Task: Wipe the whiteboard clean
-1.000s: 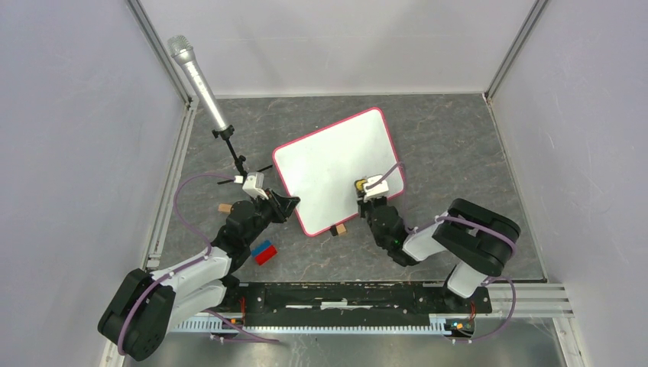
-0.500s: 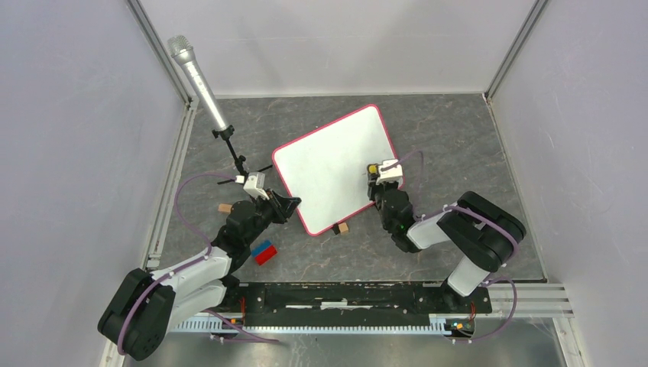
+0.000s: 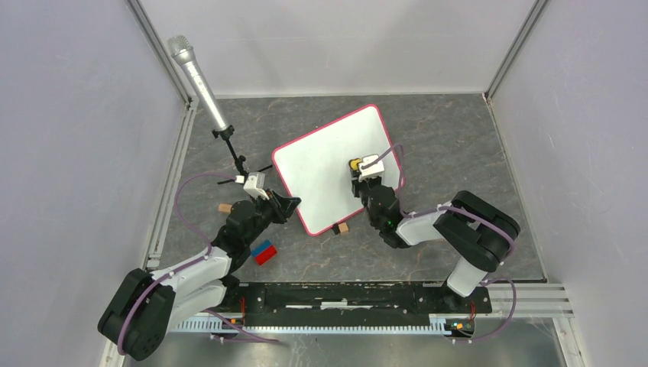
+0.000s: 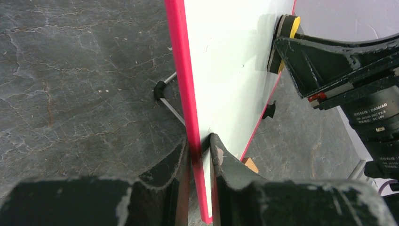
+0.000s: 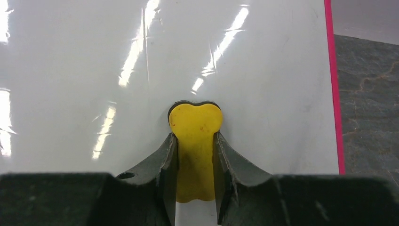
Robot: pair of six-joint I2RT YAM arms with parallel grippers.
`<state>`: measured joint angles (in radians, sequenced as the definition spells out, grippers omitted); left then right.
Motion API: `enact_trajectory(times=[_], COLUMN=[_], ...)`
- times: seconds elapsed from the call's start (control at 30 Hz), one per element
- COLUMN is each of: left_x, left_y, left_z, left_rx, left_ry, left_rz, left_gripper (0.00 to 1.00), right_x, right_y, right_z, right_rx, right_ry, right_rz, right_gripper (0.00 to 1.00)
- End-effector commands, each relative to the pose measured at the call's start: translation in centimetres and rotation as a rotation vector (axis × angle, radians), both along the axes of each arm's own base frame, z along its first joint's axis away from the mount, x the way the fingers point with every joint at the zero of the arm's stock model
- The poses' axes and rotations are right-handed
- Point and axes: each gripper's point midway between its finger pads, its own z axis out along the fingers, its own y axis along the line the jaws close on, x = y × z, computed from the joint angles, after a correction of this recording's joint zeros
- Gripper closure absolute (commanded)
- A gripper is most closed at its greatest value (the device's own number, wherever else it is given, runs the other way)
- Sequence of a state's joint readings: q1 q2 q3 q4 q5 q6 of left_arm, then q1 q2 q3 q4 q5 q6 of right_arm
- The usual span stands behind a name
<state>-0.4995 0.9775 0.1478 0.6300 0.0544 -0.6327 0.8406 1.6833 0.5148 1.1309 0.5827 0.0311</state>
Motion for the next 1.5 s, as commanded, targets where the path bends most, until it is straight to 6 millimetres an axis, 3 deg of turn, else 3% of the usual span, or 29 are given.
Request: enact_trajectory(times=[0.0,0.17,0.27,0.4,0.6,0.67,0.97,1.1,1.33,1.47], left_x=[0.7,0.7,0.7,0.6,0.6,0.7,0.6,0.5,0.6,0.2], left_y=[0.7,0.6,0.6,0.6,0.7,0.7,0.8,0.8,0.8,1.1], left_z=[-0.3,-0.3,-0.3,-0.2,-0.3,-0.3,-0.1,-0.2,0.0,0.4], left_rx=[0.048,0.050,0.049,0.048,0.051,0.050,0.047,0.048,0.046,0.035], left_ry=[-0.005,-0.001,-0.004,-0.003,-0.002,0.000,-0.008,-0.007,-0.008,-0.027], left_rz=[0.034,0.031,0.031,0.030,0.032,0.035,0.036,0.036,0.039,0.045], left_gripper=[0.98,0.98,0.98,0.98,0.98,0.98,0.98,0.98,0.92,0.75], right_x=[1.9,3.1,2.8,2.6,0.4,-0.2,-1.7,-3.3,-8.2,-11.5], right_y=[-0.5,-4.6,-5.4,-4.1,0.0,-0.1,-7.9,-9.0,-9.6,-9.6], right_z=[0.9,-0.6,-0.8,-0.6,-0.4,-0.6,-0.2,0.4,-4.2,-6.6], right_rx=[0.028,0.027,0.031,0.024,-0.015,0.010,0.035,0.053,0.100,0.046], right_ry=[-0.009,0.029,0.032,0.029,0.018,0.029,0.047,0.072,0.303,0.434], right_rz=[-0.028,-0.125,-0.135,-0.084,0.025,0.018,-0.149,-0.144,-0.048,0.046], right_gripper=[0.80,0.81,0.81,0.81,0.81,0.80,0.80,0.80,0.80,0.80])
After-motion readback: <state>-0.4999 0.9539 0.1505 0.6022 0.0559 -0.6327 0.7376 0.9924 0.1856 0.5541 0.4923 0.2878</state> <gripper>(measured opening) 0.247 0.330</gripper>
